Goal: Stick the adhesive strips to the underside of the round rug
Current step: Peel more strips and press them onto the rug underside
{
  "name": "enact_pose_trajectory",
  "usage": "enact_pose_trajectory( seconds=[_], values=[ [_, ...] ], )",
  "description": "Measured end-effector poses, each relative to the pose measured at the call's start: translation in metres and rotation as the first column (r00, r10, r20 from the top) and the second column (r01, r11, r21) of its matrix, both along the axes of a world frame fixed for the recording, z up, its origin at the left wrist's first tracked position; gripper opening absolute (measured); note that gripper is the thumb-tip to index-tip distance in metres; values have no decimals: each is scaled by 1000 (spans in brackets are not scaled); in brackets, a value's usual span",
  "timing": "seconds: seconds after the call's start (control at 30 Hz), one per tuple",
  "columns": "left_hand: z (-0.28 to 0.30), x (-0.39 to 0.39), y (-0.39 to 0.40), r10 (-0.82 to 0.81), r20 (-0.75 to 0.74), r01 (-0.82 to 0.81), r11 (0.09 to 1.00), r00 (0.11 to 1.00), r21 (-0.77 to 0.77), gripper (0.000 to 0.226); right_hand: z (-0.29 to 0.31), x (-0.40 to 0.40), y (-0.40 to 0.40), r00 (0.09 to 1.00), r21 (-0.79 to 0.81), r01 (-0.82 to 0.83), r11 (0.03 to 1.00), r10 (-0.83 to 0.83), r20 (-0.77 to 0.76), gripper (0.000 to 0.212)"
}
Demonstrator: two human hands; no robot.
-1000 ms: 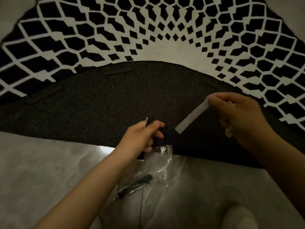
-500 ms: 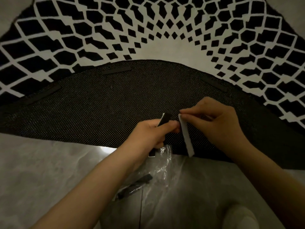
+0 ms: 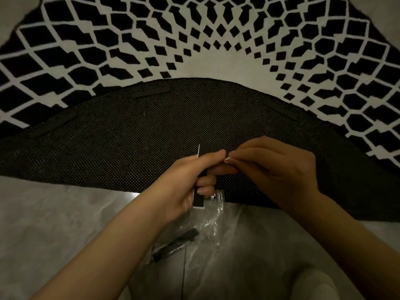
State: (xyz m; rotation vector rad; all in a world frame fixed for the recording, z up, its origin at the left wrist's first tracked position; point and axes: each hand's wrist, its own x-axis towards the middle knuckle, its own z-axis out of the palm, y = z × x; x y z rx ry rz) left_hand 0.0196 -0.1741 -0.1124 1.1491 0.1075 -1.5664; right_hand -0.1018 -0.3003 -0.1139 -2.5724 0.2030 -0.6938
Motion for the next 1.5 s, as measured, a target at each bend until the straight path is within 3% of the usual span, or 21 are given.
enact_pose_trajectory(
  seconds=[0.17,0.47,0.63,0.73,0.8,0.87,0.93,1.0,1.07,1.1,1.17,1.2,1.27,1.33,1.4,1.43,1.5],
  values=[
    [-7,2,2,98,214,-116,990,972,75,15,-5,0,-2,998,107,18,994,-12,-59,10],
    [-8,2,7,-31,369,5,997,929,71,16,-8,-1,-3,979,146,63,987,-32,-204,36],
    [-5,0,6,-52,333,36,998,942,52,16,-8,0,-3,990,114,15,993,1,-144,33],
    [-8,-1,8,-37,340,20,998,940,54,20,-5,3,0,983,80,11,997,4,-185,26],
    [-16,4,9,15,394,-69,990,919,124,26,-3,2,2,979,198,14,980,27,-202,14],
    [-27,19,15,108,424,-218,951,899,219,31,4,0,2,987,527,83,846,4,-162,7],
    [-36,37,24,223,435,-354,902,872,247,32,14,0,-2,974,867,220,446,-153,-169,10],
    [-42,50,33,315,446,-445,867,838,224,30,19,-4,-14,942,966,257,41,-233,-240,17],
    [-46,57,39,397,449,-517,837,801,182,27,21,-9,-29,951,965,191,-180,-210,-228,18],
    [-47,58,41,409,456,-526,834,790,163,27,22,-11,-35,959,958,162,-236,-191,-209,16],
    [-47,57,41,374,506,-505,850,777,147,29,21,-14,-43,955,950,217,-225,-155,-255,7],
    [-46,54,39,339,538,-484,862,772,151,31,18,-17,-47,928,931,331,-153,-128,-351,6],
    [-45,48,34,264,615,-445,882,743,158,32,11,-20,-49,838,833,546,89,-64,-542,29],
    [-44,42,30,161,752,-391,910,639,137,29,5,-17,-46,758,733,637,237,-26,-651,29],
    [-42,36,26,72,882,-316,944,466,90,24,2,-13,-41,658,635,728,259,-6,-753,24],
    [-40,33,23,57,916,-278,959,397,61,21,0,-11,-38,631,609,761,222,-35,-775,32],
    [-36,25,18,68,942,-213,977,329,4,17,-6,-14,-32,711,710,700,77,-167,-683,43]
  ],
)
